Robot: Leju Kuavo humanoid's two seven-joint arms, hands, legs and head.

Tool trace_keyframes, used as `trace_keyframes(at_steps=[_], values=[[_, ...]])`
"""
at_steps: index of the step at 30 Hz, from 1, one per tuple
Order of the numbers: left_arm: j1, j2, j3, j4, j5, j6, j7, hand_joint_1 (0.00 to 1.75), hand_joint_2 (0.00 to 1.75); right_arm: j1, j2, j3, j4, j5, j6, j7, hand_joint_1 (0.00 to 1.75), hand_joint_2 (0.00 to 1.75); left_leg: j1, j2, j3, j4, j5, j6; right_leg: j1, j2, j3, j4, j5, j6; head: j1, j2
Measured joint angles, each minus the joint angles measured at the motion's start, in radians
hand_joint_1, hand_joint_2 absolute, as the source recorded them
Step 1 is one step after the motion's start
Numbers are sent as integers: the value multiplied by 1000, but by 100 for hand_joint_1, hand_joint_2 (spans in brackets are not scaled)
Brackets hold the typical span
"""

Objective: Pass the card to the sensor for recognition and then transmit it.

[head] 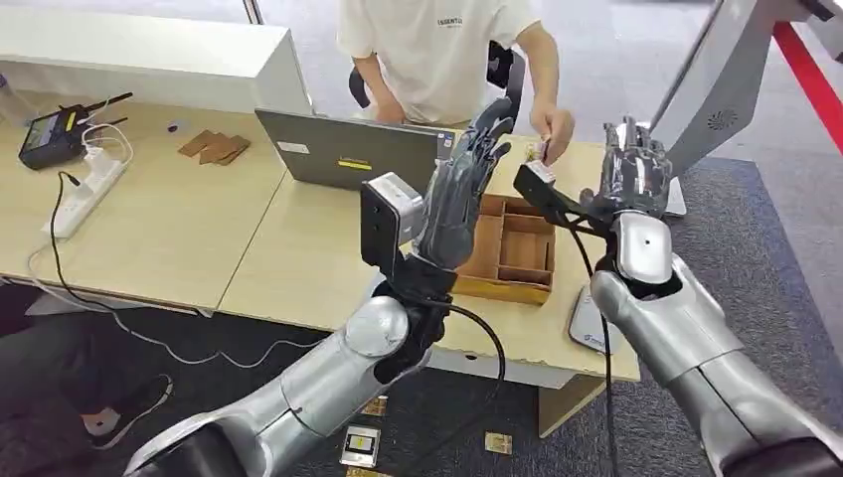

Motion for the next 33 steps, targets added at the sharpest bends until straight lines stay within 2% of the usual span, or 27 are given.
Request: trace_keyframes(at_steps=[9, 12, 15, 21, 23, 25, 27, 33], values=[[0, 2, 0, 6, -1, 10, 1, 0, 0, -8, 14, 27, 46, -10, -28, -3, 0, 175, 0, 0, 0, 0, 0, 0, 0, 0, 0, 0, 0, 0, 0, 0], [0, 4, 0, 6, -4, 18, 3, 0, 0, -8, 15, 32, 53, -63, -86, -21, 0, 175, 0, 0, 0, 0, 0, 0, 0, 0, 0, 0, 0, 0, 0, 0], [0, 8, 0, 6, -16, 38, 15, 0, 0, -6, 17, 28, 46, -147, -187, -52, 0, 175, 0, 0, 0, 0, 0, 0, 0, 0, 0, 0, 0, 0, 0, 0], [1, 17, 2, 5, -21, 47, 21, 0, 0, 1, 17, 16, 22, -178, -208, -57, 0, 175, 0, 0, 0, 0, 1, 0, 0, 0, 0, 0, 0, 0, 0, 0], [1, 19, 2, 5, -28, 54, 29, 0, 0, 9, 16, 10, 10, -214, -238, -66, 0, 175, 0, 0, 1, 0, 1, 0, 0, 0, 0, 0, 0, 0, 0, 0], [2, 24, 3, 2, -41, 69, 47, 0, 0, 34, 12, 1, -28, -266, -281, -72, 0, 175, 0, 0, 1, 0, 1, 0, 0, 0, 0, 0, 0, 0, 0, 0], [5, 31, 5, -11, -56, 82, 65, 0, 0, 73, 0, -10, -84, -305, -296, -58, 0, 175, 0, 0, 1, 0, 1, 0, 0, 0, 0, 0, 0, 0, 0, 0], [18, 58, 18, -59, -90, 102, 102, 0, 0, 216, -56, -26, -274, -364, -272, -33, 0, 175, 0, 0, 1, 0, 0, 0, 0, 0, 0, 0, 0, 0, 0, 0]])
